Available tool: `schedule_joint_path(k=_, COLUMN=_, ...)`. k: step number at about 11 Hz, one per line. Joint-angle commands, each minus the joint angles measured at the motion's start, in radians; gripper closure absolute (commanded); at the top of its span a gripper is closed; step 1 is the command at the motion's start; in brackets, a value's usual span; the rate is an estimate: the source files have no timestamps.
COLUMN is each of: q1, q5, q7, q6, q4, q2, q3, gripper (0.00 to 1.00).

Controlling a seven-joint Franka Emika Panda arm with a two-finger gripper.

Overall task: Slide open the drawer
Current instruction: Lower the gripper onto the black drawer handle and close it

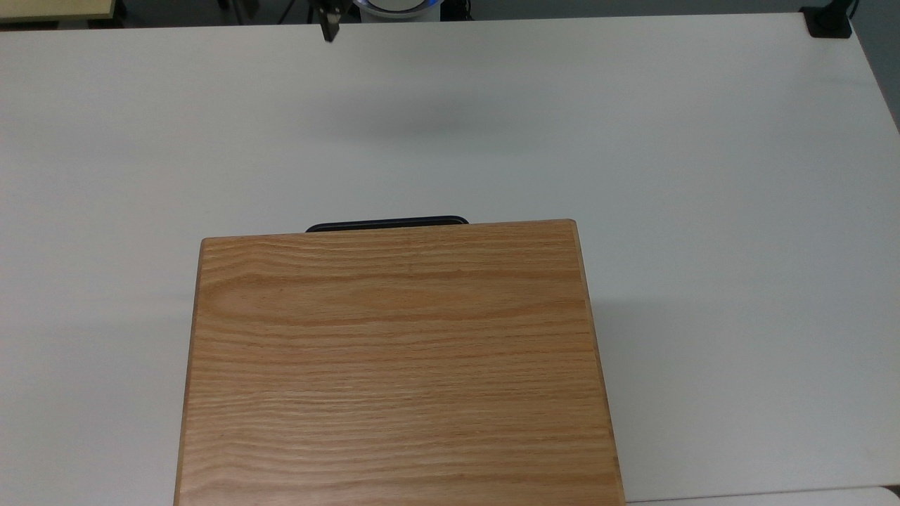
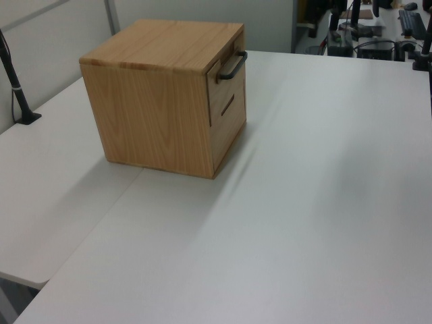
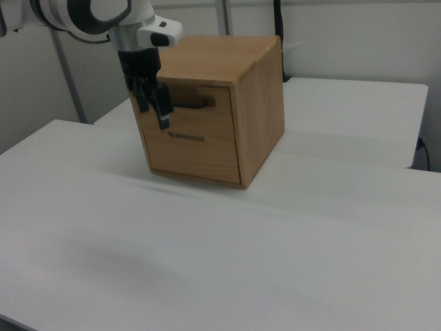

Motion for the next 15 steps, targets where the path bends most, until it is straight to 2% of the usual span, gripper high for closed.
schedule_joint_path(k=1, q1=-0.018, q5=0.154, q7=0.388, q6=0.171, q4=-0.028, q2=-0.007, q3=0.004, gripper=0.0)
schedule_joint_path(k=4, q1=0.009, q5=0.239, q7=0.739, q6=0.424, q4=-0.129, q2=-0.01, q3=0.011, gripper=0.06)
schedule_joint_path(k=6, q1=0.041, q5=0.249, q7=0.852, q6=0.567, q4=-0.183, q2=-0.01, q3=0.011, gripper=0.07)
schedule_joint_path(k=7, q1=0.054, q5=0.249, q7=0.883, q6=0.607, q4=-0.191, q2=-0.007, q3=0.011, gripper=0.07)
schedule_joint_path(k=10, q1=0.09, q5=0.249, q7=0.895, q6=0.738, q4=-0.19, q2=0.039, q3=0.011, gripper=0.24)
schedule_joint_path(k=11, q1=0.093, q5=0.247, q7=0.895, q6=0.785, q4=-0.185, q2=0.071, q3=0.012, gripper=0.35)
schedule_joint_path(k=15, q1=0.136, q5=0.236, q7=0.897, q6=0.896, q4=-0.182, q2=0.149, q3=0.012, gripper=0.4)
